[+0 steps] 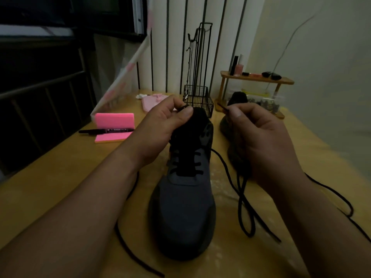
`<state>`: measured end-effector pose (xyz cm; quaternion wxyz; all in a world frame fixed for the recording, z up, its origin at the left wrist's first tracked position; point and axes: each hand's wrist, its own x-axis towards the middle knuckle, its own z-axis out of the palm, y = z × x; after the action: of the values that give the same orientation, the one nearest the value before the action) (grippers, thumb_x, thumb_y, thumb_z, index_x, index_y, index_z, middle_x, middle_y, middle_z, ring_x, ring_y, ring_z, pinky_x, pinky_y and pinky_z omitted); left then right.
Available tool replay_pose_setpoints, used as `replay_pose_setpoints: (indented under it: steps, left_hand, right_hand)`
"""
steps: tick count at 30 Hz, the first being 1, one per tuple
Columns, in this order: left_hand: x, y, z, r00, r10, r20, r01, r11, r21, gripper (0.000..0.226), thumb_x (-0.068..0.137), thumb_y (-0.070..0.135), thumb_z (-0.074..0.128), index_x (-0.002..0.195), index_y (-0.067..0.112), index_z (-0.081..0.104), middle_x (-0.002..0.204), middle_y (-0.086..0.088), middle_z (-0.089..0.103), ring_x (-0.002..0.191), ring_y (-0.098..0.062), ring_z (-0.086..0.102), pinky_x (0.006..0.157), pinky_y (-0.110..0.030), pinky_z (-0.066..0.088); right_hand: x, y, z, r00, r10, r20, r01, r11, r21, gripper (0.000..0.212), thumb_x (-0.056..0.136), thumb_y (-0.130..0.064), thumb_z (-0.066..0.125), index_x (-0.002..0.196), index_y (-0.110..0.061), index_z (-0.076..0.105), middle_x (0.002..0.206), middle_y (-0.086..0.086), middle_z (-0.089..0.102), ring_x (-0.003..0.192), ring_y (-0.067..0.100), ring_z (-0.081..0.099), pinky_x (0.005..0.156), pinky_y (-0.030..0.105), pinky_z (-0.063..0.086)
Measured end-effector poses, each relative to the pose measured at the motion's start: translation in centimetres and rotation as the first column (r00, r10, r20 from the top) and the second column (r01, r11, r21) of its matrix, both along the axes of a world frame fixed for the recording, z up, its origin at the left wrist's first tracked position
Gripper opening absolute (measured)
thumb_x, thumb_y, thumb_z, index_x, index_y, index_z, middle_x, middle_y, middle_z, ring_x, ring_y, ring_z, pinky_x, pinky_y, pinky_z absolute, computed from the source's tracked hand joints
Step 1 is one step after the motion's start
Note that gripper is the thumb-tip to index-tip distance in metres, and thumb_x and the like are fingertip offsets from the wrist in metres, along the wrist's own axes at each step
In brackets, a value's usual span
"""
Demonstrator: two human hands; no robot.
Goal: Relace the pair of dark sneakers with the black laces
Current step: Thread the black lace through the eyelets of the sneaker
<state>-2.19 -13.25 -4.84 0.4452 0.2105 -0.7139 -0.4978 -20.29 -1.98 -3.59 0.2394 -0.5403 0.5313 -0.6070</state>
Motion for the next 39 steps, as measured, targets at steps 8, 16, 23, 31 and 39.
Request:
replay_pose_setpoints:
  steps: [8, 16, 23, 31, 39]
  left_hand:
    - [0.0, -0.1, -0.1, 1.000, -0.014, -0.019, 0.015, 1.000, 0.021, 0.016, 0.108, 0.012, 0.050, 0.093, 0.013, 0.054, 0.073, 0.012, 0.065, 0.070, 0.000, 0.062, 0.065, -0.014, 0.049]
    - [0.0, 0.3, 0.1, 1.000, -0.007, -0.006, 0.007, 1.000, 0.000, 0.012, 0.108, 0.012, 0.051, 0.098, 0.007, 0.054, 0.073, 0.011, 0.067, 0.070, 0.001, 0.063, 0.064, -0.014, 0.050]
    - [-0.3, 0.5, 0.1, 1.000, -0.019, -0.021, 0.019, 1.000, 0.023, 0.009, 0.106, 0.012, 0.055, 0.102, 0.004, 0.055, 0.082, 0.000, 0.073, 0.076, -0.009, 0.071, 0.066, -0.019, 0.054]
    - [-0.4, 0.2, -0.1, 1.000, 0.000, 0.011, 0.000, 1.000, -0.006, 0.010, 0.104, 0.015, 0.062, 0.100, 0.007, 0.057, 0.095, -0.023, 0.073, 0.082, -0.021, 0.072, 0.073, -0.030, 0.060]
    - [0.4, -0.2, 0.0, 0.999, 0.017, 0.032, -0.017, 1.000, 0.016, 0.013, 0.104, 0.018, 0.062, 0.100, 0.006, 0.057, 0.090, -0.022, 0.074, 0.076, -0.017, 0.073, 0.063, -0.023, 0.055]
  right_hand:
    - [0.3, 0.0, -0.7, 0.997, -0.001, -0.079, 0.011, 0.993, 0.120, 0.022, 0.107, -0.033, 0.052, 0.103, -0.016, 0.067, 0.067, -0.007, 0.057, 0.054, 0.008, 0.046, 0.051, 0.025, 0.039]
    - [0.8, 0.2, -1.2, 0.949, 0.061, -0.308, -0.032, 0.995, 0.098, 0.012, 0.102, -0.028, 0.063, 0.098, -0.024, 0.074, 0.083, -0.014, 0.073, 0.079, -0.002, 0.068, 0.066, 0.010, 0.051]
    - [1.3, 0.2, -1.9, 0.901, -0.016, -0.433, 0.029, 0.999, 0.024, 0.006, 0.099, -0.027, 0.067, 0.096, -0.029, 0.072, 0.087, -0.016, 0.072, 0.086, -0.003, 0.067, 0.068, 0.009, 0.051]
    - [1.8, 0.3, -1.8, 0.913, 0.040, -0.406, -0.037, 0.999, 0.015, 0.009, 0.099, -0.022, 0.068, 0.097, -0.026, 0.075, 0.091, -0.013, 0.074, 0.092, 0.000, 0.069, 0.074, 0.012, 0.053]
    - [2.7, 0.6, -1.8, 0.960, -0.014, -0.278, 0.026, 0.999, 0.036, 0.011, 0.099, -0.023, 0.067, 0.089, -0.023, 0.072, 0.084, -0.008, 0.072, 0.079, 0.004, 0.068, 0.065, 0.011, 0.051]
